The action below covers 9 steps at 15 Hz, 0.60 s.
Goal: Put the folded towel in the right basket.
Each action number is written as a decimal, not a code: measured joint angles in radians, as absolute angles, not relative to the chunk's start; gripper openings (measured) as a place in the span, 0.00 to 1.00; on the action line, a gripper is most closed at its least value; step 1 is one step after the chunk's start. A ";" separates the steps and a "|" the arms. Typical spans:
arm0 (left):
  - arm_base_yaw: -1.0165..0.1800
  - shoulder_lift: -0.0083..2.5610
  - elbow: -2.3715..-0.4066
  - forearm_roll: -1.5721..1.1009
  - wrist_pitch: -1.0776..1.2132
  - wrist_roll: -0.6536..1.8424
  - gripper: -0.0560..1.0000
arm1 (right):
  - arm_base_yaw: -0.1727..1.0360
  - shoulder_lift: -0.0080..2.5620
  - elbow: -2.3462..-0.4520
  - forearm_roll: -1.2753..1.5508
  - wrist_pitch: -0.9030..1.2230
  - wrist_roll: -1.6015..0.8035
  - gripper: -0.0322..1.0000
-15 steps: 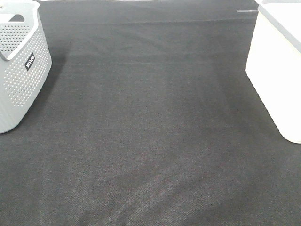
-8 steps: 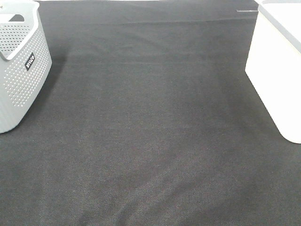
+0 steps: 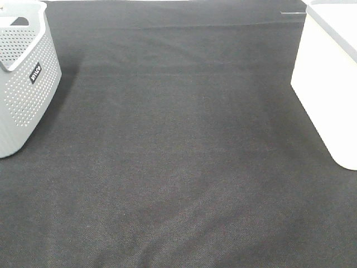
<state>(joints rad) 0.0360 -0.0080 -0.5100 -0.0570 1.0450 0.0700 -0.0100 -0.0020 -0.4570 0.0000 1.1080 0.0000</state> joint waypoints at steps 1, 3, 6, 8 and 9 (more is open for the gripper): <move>0.036 -0.008 -0.510 -0.057 1.045 0.070 0.98 | -0.010 -0.002 -0.457 0.006 1.108 0.000 0.97; 0.036 -0.008 -0.510 -0.057 1.045 0.070 0.98 | -0.010 -0.002 -0.457 0.019 1.107 0.000 0.97; 0.036 -0.008 -0.510 -0.057 1.045 0.070 0.98 | -0.010 -0.002 -0.457 0.023 1.105 0.000 0.97; 0.036 -0.008 -0.510 -0.057 1.045 0.070 0.98 | -0.010 -0.002 -0.457 0.023 1.105 0.000 0.97; 0.036 -0.008 -0.510 -0.057 1.045 0.070 0.98 | -0.010 -0.002 -0.457 0.023 1.104 0.000 0.97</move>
